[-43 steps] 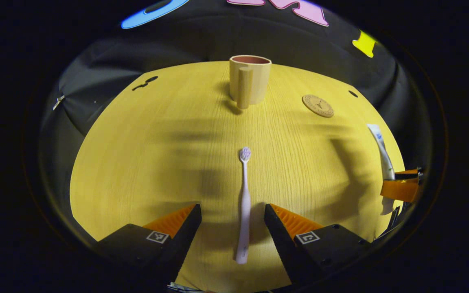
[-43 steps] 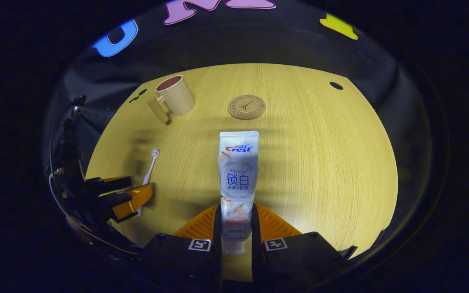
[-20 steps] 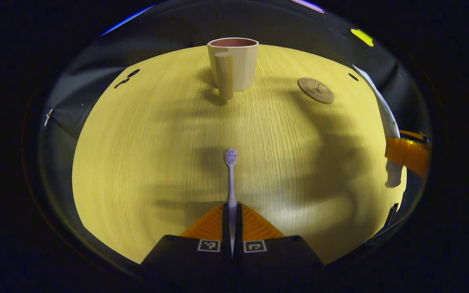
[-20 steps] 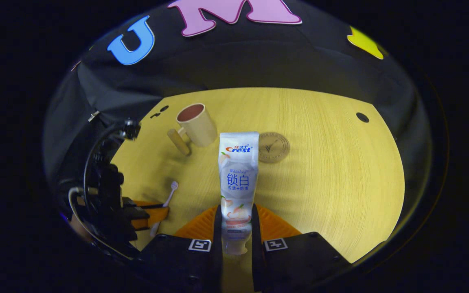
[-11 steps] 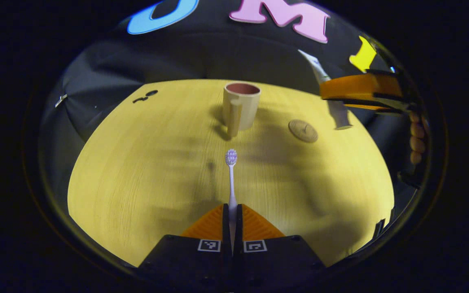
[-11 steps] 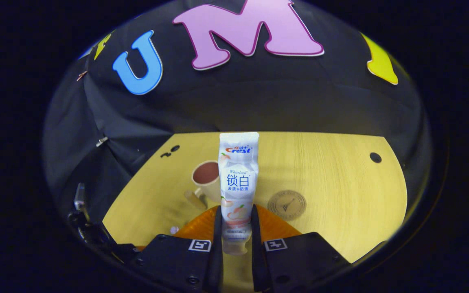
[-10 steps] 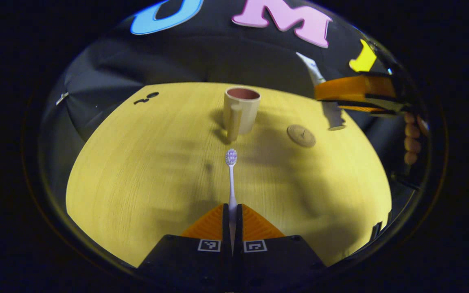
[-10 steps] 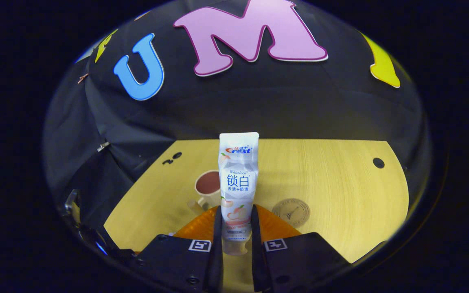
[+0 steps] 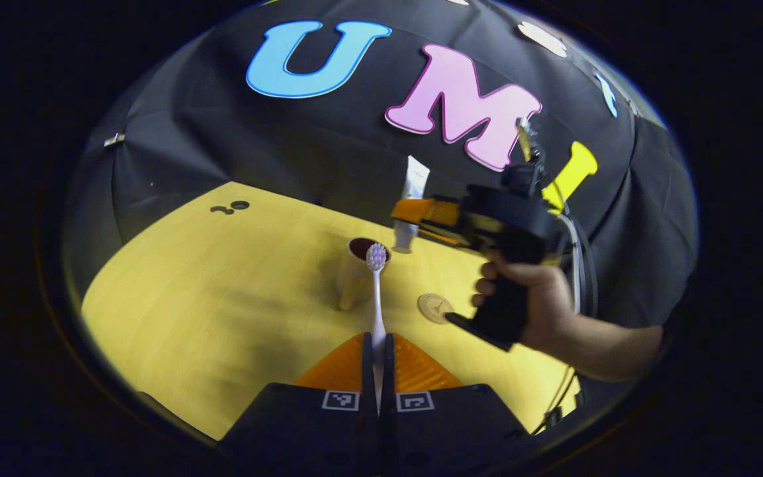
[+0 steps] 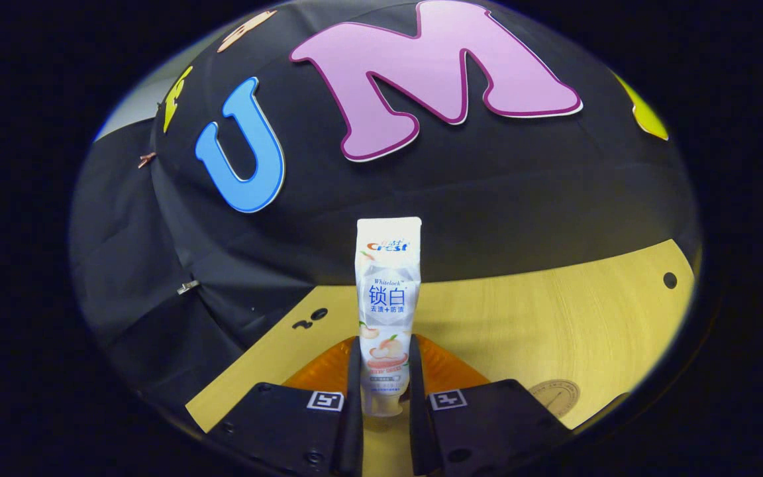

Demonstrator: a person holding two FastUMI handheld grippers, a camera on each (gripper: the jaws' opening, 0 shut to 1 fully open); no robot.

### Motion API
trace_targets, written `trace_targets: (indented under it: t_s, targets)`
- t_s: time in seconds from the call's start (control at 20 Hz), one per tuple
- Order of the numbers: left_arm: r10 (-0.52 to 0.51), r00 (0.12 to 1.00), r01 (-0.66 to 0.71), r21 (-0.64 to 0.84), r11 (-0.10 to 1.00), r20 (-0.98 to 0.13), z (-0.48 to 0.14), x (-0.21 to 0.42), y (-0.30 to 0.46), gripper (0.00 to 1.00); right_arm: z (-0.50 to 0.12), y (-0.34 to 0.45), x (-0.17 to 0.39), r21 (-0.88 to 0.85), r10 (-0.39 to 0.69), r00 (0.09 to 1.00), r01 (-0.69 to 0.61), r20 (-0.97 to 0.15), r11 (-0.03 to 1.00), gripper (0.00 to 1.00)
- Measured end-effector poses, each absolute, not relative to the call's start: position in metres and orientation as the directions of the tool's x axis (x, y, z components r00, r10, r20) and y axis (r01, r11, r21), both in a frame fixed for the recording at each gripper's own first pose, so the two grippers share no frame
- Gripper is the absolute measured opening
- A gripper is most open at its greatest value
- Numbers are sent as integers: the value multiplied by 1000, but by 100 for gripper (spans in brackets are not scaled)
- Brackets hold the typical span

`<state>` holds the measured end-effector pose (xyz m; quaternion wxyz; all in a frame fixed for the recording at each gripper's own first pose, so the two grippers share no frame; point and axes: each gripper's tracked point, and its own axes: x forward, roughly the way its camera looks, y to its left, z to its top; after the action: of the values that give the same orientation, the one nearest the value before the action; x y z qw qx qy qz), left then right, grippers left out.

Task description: Put the toothbrush and toothpaste on the desktop into the cup, then pick up the cup and place it on the coaster on the desktop.

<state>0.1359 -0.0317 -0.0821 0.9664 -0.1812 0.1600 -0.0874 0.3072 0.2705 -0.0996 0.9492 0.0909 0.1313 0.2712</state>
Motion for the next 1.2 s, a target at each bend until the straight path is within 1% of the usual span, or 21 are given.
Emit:
trace_targets:
  t_s: [0.1, 0.2, 0.35, 0.5, 0.55, 0.6, 0.65, 0.7, 0.75, 0.8, 0.85, 0.9, 0.95, 1.0, 1.05, 1.1, 1.2]
  targets:
    - [-251, 934, 132, -407, 904, -256, -81, 136, -37, 6, -94, 276, 317, 220, 536, 833, -502, -137, 837, 32]
    - [-274, 932, 152, -431, 890, -238, -79, 139, -43, 6, -98, 282, 329, 178, 536, 838, -514, -102, 839, 31]
    - [-289, 938, 177, -454, 873, -191, -71, 151, -44, 6, -121, 284, 341, 129, 534, 839, -521, -106, 844, 32]
    - [-293, 946, 193, -489, 851, -137, -58, 160, -39, 6, -135, 283, 352, 126, 528, 844, -516, -98, 848, 32]
    - [-288, 950, 193, -495, 847, -124, -55, 161, -36, 6, -138, 283, 353, 132, 529, 843, -516, -96, 847, 28]
    - [-281, 953, 190, -495, 848, -116, -54, 163, -32, 6, -141, 283, 354, 138, 532, 841, -518, -96, 844, 33]
    - [-277, 954, 188, -496, 848, -112, -54, 165, -30, 6, -145, 284, 352, 141, 537, 837, -523, -101, 841, 35]
    - [-269, 957, 183, -496, 849, -109, -52, 169, -27, 6, -149, 284, 350, 137, 540, 836, -526, -102, 840, 30]
    - [-265, 959, 181, -500, 847, -102, -52, 171, -25, 6, -154, 284, 348, 130, 543, 833, -530, -103, 838, 31]
    - [-260, 961, 179, -503, 846, -95, -51, 172, -21, 6, -160, 284, 344, 125, 547, 830, -535, -107, 836, 39]
    - [-256, 962, 179, -503, 846, -89, -54, 170, -17, 6, -163, 286, 340, 131, 564, 819, -551, -106, 824, 36]
    - [-254, 963, 179, -501, 847, -85, -54, 169, -15, 6, -163, 287, 335, 137, 577, 811, -564, -98, 815, 47]
    - [-252, 964, 181, -496, 849, -80, -54, 171, -14, 6, -163, 285, 333, 137, 578, 810, -565, -95, 814, 48]
    - [-252, 965, 185, -490, 852, -74, -51, 173, -13, 6, -162, 283, 329, 143, 586, 805, -572, -91, 808, 59]
    - [-254, 965, 193, -484, 854, -64, -48, 180, -14, 6, -163, 278, 329, 149, 579, 809, -563, -101, 813, 65]
    - [-255, 966, 201, -480, 854, -49, -43, 186, -15, 6, -163, 271, 326, 161, 579, 809, -560, -105, 812, 100]
    - [-257, 966, 223, -473, 853, -9, -27, 204, -15, 6, -156, 247, 325, 172, 543, 833, -523, -103, 835, 98]
